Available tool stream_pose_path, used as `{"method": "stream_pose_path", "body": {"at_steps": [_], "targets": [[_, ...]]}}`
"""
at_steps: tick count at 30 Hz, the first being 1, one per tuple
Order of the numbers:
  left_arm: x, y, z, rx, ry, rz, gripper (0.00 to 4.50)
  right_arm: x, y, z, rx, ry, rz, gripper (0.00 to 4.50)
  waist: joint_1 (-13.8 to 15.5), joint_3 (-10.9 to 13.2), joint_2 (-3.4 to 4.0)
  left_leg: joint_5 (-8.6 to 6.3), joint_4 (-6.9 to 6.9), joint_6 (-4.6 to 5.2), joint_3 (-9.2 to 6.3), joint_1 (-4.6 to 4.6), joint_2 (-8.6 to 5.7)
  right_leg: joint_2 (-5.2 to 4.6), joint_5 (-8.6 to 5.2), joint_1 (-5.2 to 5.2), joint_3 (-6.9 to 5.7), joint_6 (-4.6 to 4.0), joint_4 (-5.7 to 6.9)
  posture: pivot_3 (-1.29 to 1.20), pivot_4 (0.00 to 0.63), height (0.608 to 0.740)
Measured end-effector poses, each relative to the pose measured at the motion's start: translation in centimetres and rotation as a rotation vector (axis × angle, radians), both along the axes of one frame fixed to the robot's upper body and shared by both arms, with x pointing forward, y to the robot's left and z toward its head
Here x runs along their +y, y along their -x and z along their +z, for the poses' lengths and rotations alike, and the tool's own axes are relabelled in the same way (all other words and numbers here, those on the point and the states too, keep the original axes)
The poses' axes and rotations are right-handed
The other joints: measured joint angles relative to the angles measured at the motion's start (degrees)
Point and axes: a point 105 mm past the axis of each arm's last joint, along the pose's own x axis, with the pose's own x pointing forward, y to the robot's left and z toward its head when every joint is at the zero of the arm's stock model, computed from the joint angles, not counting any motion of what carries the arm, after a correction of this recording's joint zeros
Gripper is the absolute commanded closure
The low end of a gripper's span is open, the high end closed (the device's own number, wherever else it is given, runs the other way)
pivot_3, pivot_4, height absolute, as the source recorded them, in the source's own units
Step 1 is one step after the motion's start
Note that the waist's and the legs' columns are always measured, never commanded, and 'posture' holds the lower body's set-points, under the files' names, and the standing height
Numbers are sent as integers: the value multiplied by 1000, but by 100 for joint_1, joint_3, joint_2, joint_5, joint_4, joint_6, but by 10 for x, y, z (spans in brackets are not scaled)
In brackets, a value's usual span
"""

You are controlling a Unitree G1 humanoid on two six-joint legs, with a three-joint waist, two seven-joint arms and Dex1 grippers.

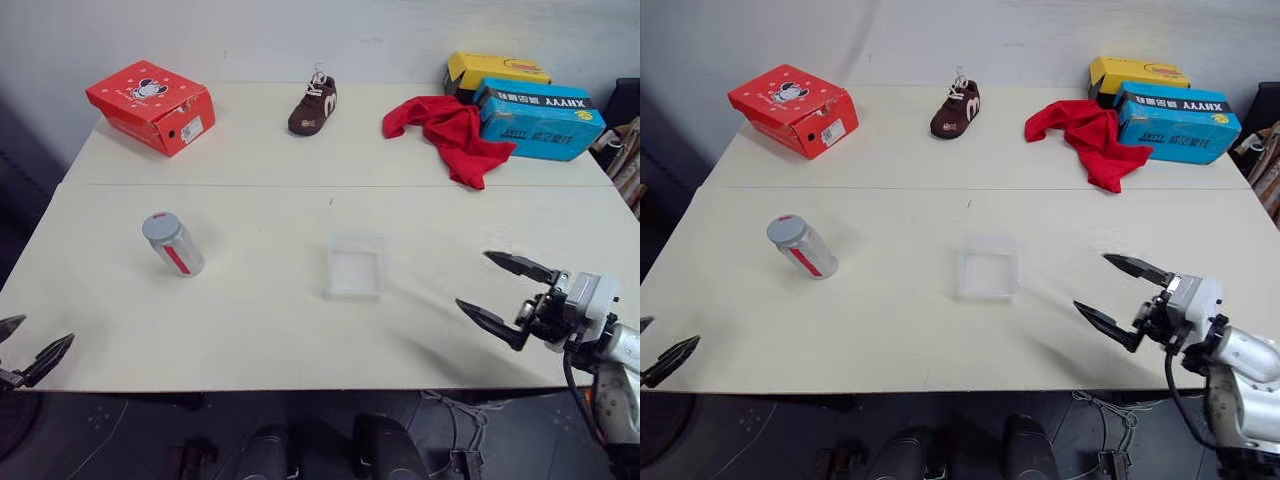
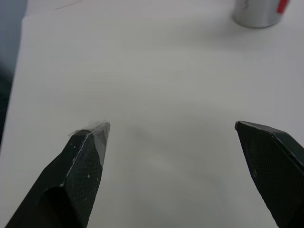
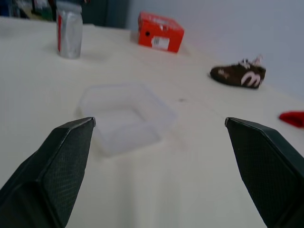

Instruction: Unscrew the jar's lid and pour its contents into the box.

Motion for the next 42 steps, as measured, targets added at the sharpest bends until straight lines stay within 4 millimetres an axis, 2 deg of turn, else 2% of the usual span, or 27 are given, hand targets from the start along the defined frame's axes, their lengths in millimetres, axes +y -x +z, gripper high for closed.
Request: {"method": "stream_pose_path", "body": {"at_steps": [4, 7, 9, 13, 17, 21, 25, 27, 34, 40, 42], "targets": [[10, 13, -4, 31, 24, 84, 31, 24, 7, 4, -93, -66, 68, 0, -5, -8, -15, -2, -3, 0, -1, 0, 1, 2, 0, 1, -2, 0, 12, 0, 150, 740], [-2, 17, -6, 27, 67, 71, 31, 26, 8, 1, -82, -67, 87, 0, 1, -10, -17, -5, 0, 7, 1, 1, -9, -7, 0, 5, 3, 0, 9, 0, 150, 740], [-17, 18, -3, -5, 109, 51, 31, 23, 5, 0, -72, -66, 99, 0, 3, -17, -32, -6, 2, 8, -3, 1, -8, -8, 0, 8, 2, 0, -4, 0, 150, 740], [-59, 2, 20, -166, 144, -14, 31, 11, -3, -11, -18, -53, 94, 0, 37, -23, -36, -3, 4, 3, -11, 4, -6, -9, -3, 12, 1, -5, -11, 0, 150, 740], [-99, -21, 19, -293, 203, -3, 31, 1, -1, -26, 26, -49, 68, 0, 37, -29, -13, 0, 2, 0, -7, 8, -4, 0, -3, 13, -1, -6, -2, 0, 150, 740], [-122, -50, 26, -388, 222, 48, 31, -2, 4, -30, 38, -46, 55, 0, 79, -29, -16, 15, 11, 2, -1, 11, -6, 3, -3, 14, -1, -6, 16, 0, 150, 740], [-130, -71, 35, -452, 232, 107, 31, -4, 9, -31, 44, -40, 48, 0, 135, -31, -19, 17, 12, 2, 14, 28, -4, 5, -2, 18, 5, -4, 25, 0, 150, 740], [-139, -79, 33, -442, 221, 90, 31, -5, 11, -32, 48, -39, 42, 0, 148, -31, -19, 16, 8, 1, 16, 36, -5, 4, -3, 23, 6, -5, 28, 0, 150, 740], [-166, -91, 24, -420, 229, 40, 31, -13, 19, -40, 52, -33, 24, 0, 158, -31, -20, 16, 8, 1, 16, 36, -4, 3, -3, 23, 12, -5, 24, 0, 150, 740], [-158, -103, 26, -461, 182, 169, 31, -20, 25, -50, 72, -37, 1, 0, 169, -30, -22, 16, 8, 1, 16, 37, -4, 2, -3, 24, 13, -5, 22, 0, 150, 740], [-163, -107, 30, -475, 181, 172, 31, -20, 26, -50, 66, -33, 3, 0, 173, -30, -22, 16, 7, 1, 16, 37, -4, 1, -3, 24, 13, -5, 22, 0, 150, 740]]}}
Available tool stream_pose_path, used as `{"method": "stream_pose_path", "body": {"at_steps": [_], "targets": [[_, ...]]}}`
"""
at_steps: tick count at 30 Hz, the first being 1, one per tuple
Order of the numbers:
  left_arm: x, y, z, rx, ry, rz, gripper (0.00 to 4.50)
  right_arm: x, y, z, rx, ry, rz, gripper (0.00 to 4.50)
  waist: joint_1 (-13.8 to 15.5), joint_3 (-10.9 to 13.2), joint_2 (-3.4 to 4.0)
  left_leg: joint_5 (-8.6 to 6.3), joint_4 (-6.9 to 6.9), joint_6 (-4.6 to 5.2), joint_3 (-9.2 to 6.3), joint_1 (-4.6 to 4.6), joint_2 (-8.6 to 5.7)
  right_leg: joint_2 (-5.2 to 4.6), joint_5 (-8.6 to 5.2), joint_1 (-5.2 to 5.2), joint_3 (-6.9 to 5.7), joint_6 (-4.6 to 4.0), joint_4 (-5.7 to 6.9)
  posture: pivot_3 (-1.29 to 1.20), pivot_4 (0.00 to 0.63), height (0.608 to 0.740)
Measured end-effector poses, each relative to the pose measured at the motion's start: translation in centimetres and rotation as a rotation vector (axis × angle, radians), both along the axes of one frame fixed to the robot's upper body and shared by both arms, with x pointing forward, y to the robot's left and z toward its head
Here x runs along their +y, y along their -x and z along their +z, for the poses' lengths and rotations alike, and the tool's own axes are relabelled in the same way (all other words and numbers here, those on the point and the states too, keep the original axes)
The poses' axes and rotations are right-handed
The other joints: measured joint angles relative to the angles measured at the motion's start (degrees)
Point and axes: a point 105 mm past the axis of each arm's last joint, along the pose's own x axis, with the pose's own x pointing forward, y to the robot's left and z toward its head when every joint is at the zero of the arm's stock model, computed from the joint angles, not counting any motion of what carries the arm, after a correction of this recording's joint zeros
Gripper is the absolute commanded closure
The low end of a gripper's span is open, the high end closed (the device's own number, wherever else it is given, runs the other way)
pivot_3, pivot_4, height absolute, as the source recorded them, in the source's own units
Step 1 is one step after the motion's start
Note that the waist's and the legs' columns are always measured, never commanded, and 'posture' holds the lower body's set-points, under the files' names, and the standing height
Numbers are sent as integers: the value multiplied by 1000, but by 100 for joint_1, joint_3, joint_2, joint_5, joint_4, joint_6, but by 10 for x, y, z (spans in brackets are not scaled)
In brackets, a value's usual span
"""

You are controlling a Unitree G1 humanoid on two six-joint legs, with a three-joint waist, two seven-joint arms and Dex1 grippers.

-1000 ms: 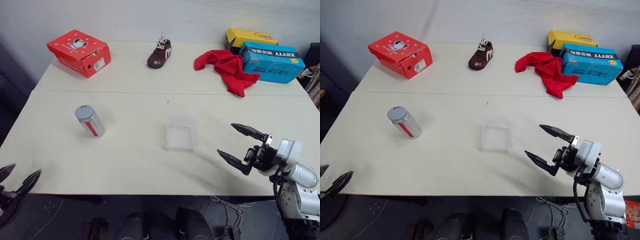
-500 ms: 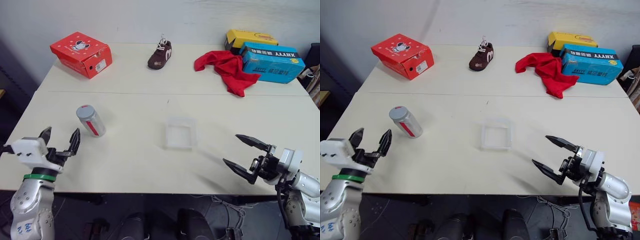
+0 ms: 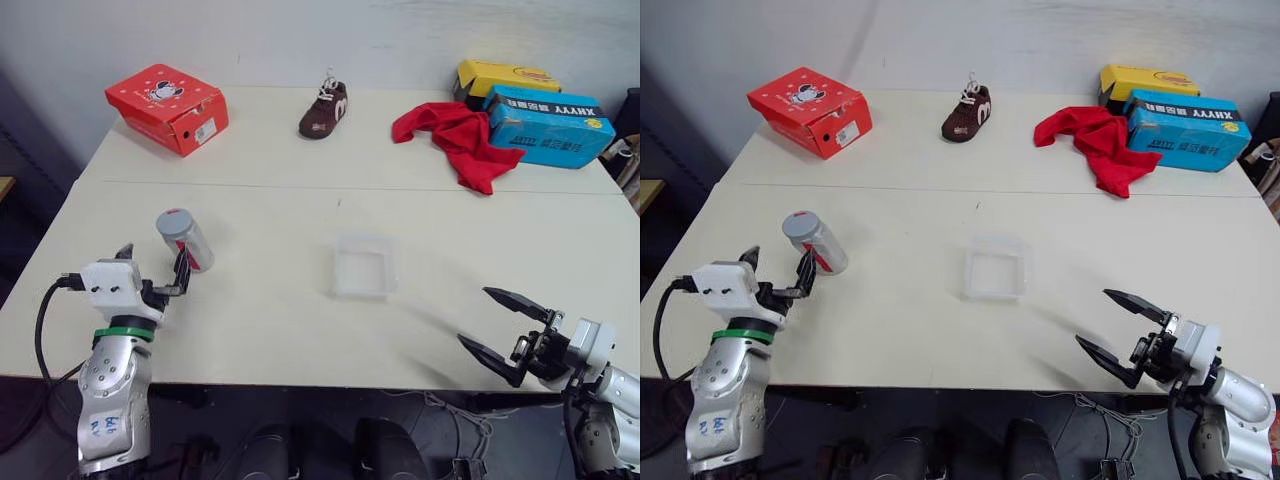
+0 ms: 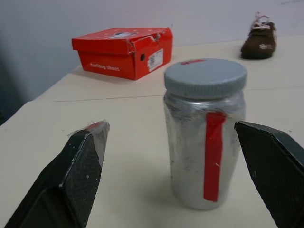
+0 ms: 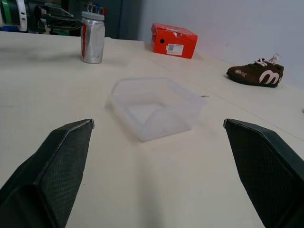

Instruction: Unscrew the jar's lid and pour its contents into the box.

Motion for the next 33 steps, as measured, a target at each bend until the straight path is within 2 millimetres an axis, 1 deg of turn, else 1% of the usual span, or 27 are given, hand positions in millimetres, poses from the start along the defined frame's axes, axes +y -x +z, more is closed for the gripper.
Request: {"method": "stream_pose_path", "body": {"at_steps": [5, 10, 13, 18, 26, 32, 33], "targets": [[-20, -7, -5, -2, 58, -17, 31, 0, 0, 1, -3, 0, -2, 0, 29, 1, -2, -2, -1, 0, 0, 0, 0, 0, 0, -1, -1, 0, -3, 0, 150, 740], [-29, -9, -10, 4, 65, 9, 31, 8, -1, 9, -11, -7, 3, 0, 50, 1, -2, -2, -1, -2, 0, 0, 2, 1, 0, -1, 1, 0, -5, 0, 150, 740], [-28, -14, -14, 8, 69, 53, 31, 14, -2, 12, -6, -13, 11, 0, 111, 2, -3, -2, -1, -2, 0, -1, 3, 1, 0, -3, 0, 0, -6, 0, 150, 740], [-28, -24, -16, -3, 75, 95, 31, 17, -3, 15, -1, -20, 9, 0, 152, 3, -5, -4, -2, 2, -1, -3, 1, -1, 0, -2, -2, 0, -13, 0, 150, 740], [-34, -45, -11, -29, 78, 75, 31, 22, -3, 23, -2, -24, 7, 0, 147, 3, -6, -4, -3, 2, -1, -6, 2, 1, 0, -2, -8, 0, -15, 0, 150, 740], [-33, -55, -10, -24, 46, 75, 31, 27, -1, 27, 6, -32, -4, 0, 140, 3, -6, -4, -4, 2, 0, -6, 2, 2, 0, -2, -11, 0, -15, 0, 150, 740], [-32, -56, -12, -17, 44, 76, 211, 28, -2, 28, 4, -32, -6, 0, 138, 3, -6, -4, -4, 2, 0, -6, 2, 2, 0, -2, -12, 1, -14, 0, 150, 740]]}}
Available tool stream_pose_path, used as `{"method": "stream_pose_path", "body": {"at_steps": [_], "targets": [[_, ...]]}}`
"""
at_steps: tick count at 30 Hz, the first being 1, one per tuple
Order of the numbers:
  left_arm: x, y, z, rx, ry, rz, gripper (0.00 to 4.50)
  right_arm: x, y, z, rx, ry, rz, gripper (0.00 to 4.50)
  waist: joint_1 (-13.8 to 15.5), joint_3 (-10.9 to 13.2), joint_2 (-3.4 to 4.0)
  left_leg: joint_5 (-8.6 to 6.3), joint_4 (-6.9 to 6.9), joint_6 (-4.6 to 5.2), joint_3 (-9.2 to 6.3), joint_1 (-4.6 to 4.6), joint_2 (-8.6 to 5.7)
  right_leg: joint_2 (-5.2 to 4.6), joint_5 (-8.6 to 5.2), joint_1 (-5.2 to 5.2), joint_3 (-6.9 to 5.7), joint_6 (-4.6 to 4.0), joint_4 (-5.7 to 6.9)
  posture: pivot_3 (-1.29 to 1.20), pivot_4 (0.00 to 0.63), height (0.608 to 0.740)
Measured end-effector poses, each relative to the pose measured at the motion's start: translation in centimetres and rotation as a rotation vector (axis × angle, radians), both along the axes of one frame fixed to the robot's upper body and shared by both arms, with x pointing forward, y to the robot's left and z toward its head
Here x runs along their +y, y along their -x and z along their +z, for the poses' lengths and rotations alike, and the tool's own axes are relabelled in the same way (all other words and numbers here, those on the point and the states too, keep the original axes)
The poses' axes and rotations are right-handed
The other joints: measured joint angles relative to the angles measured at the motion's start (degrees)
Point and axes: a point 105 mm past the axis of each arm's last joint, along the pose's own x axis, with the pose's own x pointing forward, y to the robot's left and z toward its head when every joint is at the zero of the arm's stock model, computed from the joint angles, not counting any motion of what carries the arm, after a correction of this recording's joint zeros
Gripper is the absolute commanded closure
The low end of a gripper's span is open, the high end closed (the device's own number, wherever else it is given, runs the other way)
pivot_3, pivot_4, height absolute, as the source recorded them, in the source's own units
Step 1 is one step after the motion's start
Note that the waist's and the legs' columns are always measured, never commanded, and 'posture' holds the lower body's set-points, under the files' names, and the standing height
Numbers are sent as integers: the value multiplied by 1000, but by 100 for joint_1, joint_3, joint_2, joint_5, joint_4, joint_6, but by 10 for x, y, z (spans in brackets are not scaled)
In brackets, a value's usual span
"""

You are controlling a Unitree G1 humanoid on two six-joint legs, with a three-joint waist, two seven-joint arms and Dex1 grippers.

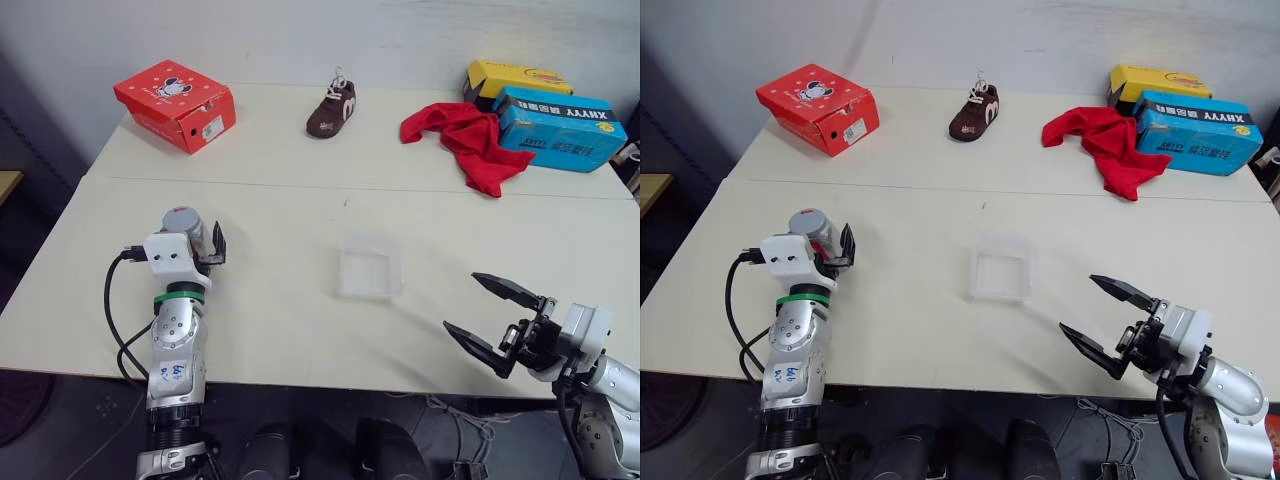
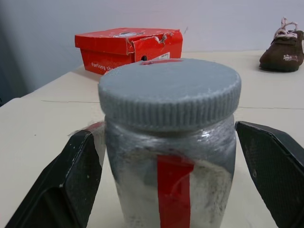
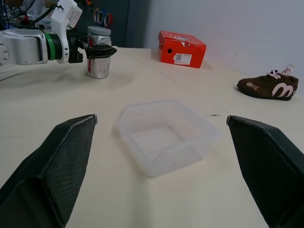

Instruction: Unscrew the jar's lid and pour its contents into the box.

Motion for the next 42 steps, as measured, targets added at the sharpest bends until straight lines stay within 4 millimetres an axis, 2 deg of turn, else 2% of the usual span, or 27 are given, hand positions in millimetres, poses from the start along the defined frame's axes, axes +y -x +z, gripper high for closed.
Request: {"method": "stream_pose_path", "body": {"at_steps": [3, 6, 7, 11, 14, 16, 19, 22, 25, 27, 32, 38, 42], "targets": [[-1, -4, -4, 16, 5, -2, 927, 2, -1, 3, -2, -2, -8, 0, 2, 0, 0, 0, 0, 0, 0, 0, 0, 0, 0, 0, -1, 0, 0, 0, 150, 740], [-2, -6, -2, 10, 10, -7, 1952, 4, 0, 7, -11, -2, -14, 0, 2, 0, 0, 0, 0, 0, -1, 0, 0, 0, 0, 0, 0, 0, 0, 0, 150, 740], [-2, -6, -1, 8, 12, -12, 2157, 5, 0, 8, -14, -4, -18, 0, 2, 0, -1, 0, 0, 0, -1, 0, 0, -1, 0, 0, 0, 0, 0, 0, 150, 740], [-2, -6, 3, -11, -5, -31, 2156, 7, 0, 11, -16, -7, -28, 0, 2, 2, -3, 0, 0, 0, -1, -3, 0, 0, 0, -2, 0, 0, 0, 0, 150, 740], [-6, -6, 18, -59, -10, -170, 2156, 13, 1, 15, -9, -16, -18, 0, -7, 2, -3, 2, 0, -4, -2, -8, 2, 0, 0, -10, 0, 0, 3, 0, 150, 740], [-26, -1, 45, -107, 8, -477, 2156, 29, -1, 26, 1, -34, 14, 0, -32, 4, -5, 7, 4, -12, -6, -19, 6, -1, -1, -20, 1, -1, 7, 0, 150, 740], [-55, 19, 81, -122, -85, -862, 2156, 45, -13, 46, 26, -14, 28, 0, -92, 4, -1, 8, 8, -14, -12, -20, 5, -3, -3, -20, 2, -5, 9, 0, 150, 740], [-78, 36, 86, -12, -234, -1172, 2156, 77, -28, 86, 39, -82, 116, 0, -180, 13, 22, 15, 5, -22, -15, -19, 6, 1, -6, -21, -4, -12, 11, 0, 150, 740], [-103, 45, 81, 41, -279, -1374, 2156, 113, -29, 118, 70, -111, 255, 0, -173, 14, 21, 37, 1, -1, -33, -37, 12, 7, -13, -31, -27, -24, 15, 0, 150, 740], [-113, 49, 80, 53, -305, -1458, 2156, 129, -28, 128, 95, -104, 315, 0, -158, 14, 21, 40, 2, 0, -46, -55, 11, 8, -15, -40, -44, -27, 29, 0, 150, 740], [-135, 50, 81, 13, -366, -1539, 2156, 153, -35, 123, 200, -36, 343, 0, -159, 15, 20, 44, 4, 29, -44, -73, -15, 21, -12, -39, -95, -23, 29, 0, 150, 740], [-149, 53, 79, -15, -341, -1571, 2156, 168, -37, 117, 239, 3, 356, 0, -163, 16, 17, 40, 8, 54, -45, -79, -31, 16, -6, -30, -128, -11, 21, 0, 150, 740], [-153, 54, 76, -10, -339, -1576, 2156, 168, -44, 112, 249, 11, 325, 0, -159, 17, 15, 45, 13, 60, -47, -79, -31, 15, 0, -23, -128, 1, 15, 0, 150, 740]]}}
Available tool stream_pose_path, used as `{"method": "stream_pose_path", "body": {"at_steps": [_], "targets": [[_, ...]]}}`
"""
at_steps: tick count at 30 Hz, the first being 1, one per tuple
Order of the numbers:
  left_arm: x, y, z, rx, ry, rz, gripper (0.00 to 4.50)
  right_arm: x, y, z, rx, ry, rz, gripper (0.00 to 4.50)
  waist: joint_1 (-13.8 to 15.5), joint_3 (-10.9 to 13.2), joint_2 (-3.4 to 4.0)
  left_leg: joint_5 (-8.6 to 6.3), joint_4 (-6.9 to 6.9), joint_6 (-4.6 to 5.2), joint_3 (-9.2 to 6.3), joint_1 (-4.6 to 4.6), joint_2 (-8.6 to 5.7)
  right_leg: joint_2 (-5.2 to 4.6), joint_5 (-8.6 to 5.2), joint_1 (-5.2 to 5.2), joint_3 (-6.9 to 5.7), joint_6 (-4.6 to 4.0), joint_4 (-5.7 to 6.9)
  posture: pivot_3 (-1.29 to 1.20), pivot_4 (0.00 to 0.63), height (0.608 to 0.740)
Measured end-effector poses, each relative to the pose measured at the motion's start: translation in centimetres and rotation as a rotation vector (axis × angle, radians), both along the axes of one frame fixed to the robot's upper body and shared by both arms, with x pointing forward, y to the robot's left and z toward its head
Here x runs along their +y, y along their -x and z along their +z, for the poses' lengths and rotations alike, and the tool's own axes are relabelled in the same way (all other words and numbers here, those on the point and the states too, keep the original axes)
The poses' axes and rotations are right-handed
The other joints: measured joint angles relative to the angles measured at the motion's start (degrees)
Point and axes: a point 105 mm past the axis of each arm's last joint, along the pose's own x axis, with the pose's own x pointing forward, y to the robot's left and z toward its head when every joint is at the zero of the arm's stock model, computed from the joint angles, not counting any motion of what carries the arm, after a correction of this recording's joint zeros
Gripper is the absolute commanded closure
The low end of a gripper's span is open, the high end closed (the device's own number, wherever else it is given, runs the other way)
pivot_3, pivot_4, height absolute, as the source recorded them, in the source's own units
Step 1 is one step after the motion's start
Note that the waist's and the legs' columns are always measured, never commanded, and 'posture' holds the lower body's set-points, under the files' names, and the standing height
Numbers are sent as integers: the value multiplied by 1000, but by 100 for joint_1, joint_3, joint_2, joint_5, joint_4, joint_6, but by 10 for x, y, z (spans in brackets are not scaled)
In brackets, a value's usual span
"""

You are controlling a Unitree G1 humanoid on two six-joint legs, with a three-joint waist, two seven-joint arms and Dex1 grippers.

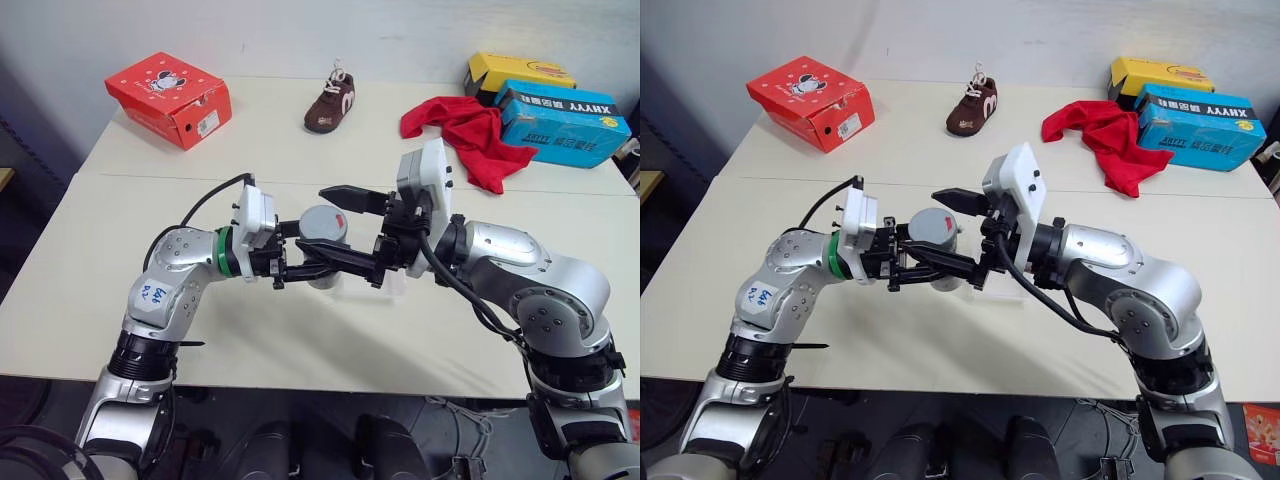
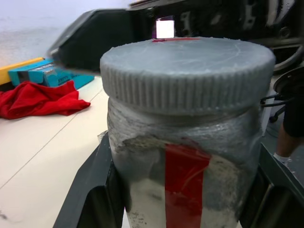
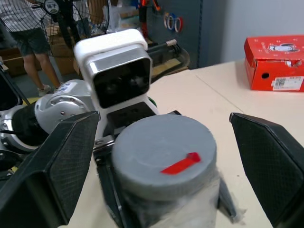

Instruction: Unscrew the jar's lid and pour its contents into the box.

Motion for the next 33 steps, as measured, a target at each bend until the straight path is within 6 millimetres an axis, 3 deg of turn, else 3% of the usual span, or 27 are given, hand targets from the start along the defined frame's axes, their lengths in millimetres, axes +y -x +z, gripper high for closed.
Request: {"method": "stream_pose_path", "body": {"at_steps": [7, 10, 14, 19, 29, 33], "targets": [[-4, 0, -1, 0, 4, 2, 2156, 1, 0, -1, -10, 7, 10, 0, -6, 0, 0, 6, 0, -3, -1, 1, 2, 0, 4, 1, 1, 7, -1, 0, 150, 740], [-5, 0, -1, -1, 5, 2, 2156, 0, 0, -2, -16, 13, 8, 597, -6, 0, 0, 6, 0, -3, -1, 1, 2, 0, 4, 1, 1, 7, -1, 0, 150, 740], [-5, 0, -1, 0, 4, 2, 2156, 1, 1, -2, -28, 13, 22, 1942, -5, 0, 0, 6, 0, -3, -1, 1, 2, 0, 4, 1, 0, 7, -1, 0, 150, 740], [-4, 2, -2, -1, -5, -22, 2156, 1, 3, -3, -39, 26, 54, 1941, -6, 0, 0, 6, 0, -3, -1, 1, 2, 0, 4, 1, 0, 7, -1, 0, 150, 740], [-18, 33, 0, -20, -25, -297, 2156, -11, 28, 6, -53, 169, 441, 1941, -9, 1, -2, 6, 4, 1, -8, 1, 1, -2, 4, 7, -5, 8, -7, 0, 150, 740], [-20, 37, 2, -25, -32, -324, 2156, -13, 31, 7, -55, 186, 494, 1941, -16, 1, -2, 8, 4, -3, -9, 2, 4, -4, 4, 7, -6, 8, -6, 0, 150, 740]]}}
